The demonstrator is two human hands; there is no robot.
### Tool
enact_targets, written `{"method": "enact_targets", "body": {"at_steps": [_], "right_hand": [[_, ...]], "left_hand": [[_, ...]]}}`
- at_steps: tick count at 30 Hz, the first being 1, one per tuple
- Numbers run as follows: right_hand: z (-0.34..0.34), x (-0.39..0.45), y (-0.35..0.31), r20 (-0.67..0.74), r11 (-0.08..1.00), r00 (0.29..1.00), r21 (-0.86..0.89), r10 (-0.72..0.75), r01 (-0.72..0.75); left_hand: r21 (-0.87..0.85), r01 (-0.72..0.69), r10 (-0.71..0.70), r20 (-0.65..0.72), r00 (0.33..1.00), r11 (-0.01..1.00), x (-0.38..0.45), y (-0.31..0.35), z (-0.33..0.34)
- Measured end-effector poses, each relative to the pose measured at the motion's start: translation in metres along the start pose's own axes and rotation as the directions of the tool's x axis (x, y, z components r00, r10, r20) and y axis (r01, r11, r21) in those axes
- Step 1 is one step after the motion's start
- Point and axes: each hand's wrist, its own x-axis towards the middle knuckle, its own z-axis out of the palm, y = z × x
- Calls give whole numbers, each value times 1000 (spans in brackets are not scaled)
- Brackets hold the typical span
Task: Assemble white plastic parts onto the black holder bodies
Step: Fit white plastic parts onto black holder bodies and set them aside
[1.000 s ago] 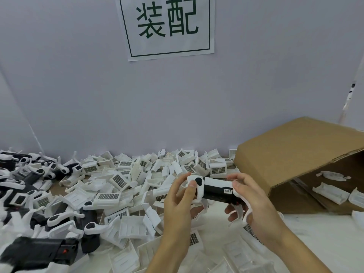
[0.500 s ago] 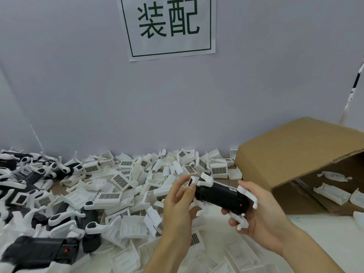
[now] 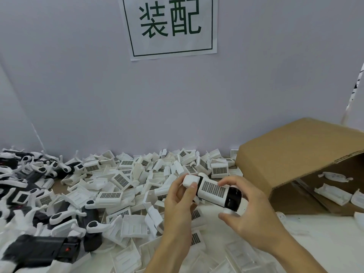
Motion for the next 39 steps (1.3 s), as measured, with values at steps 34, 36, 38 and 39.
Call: {"method": "enact_targets", "body": {"at_steps": [34, 36, 38, 39], "right_hand": [[-4, 6, -6, 416, 359, 711, 652, 567, -668], [-3, 6, -5, 428, 413, 727, 617, 537, -669], [-4, 7, -1, 433, 499, 738, 548, 518, -671], [-5, 7, 0, 446, 548, 741, 499, 502, -672]], "left_hand": [[-83, 66, -57, 107, 993, 994, -6, 3, 2], [-135, 82, -75, 55, 996, 987, -4, 4, 2], [-181, 85, -88, -9, 996, 980, -4, 5, 2], [-182, 83, -91, -37, 995, 980, -3, 5, 2]]}}
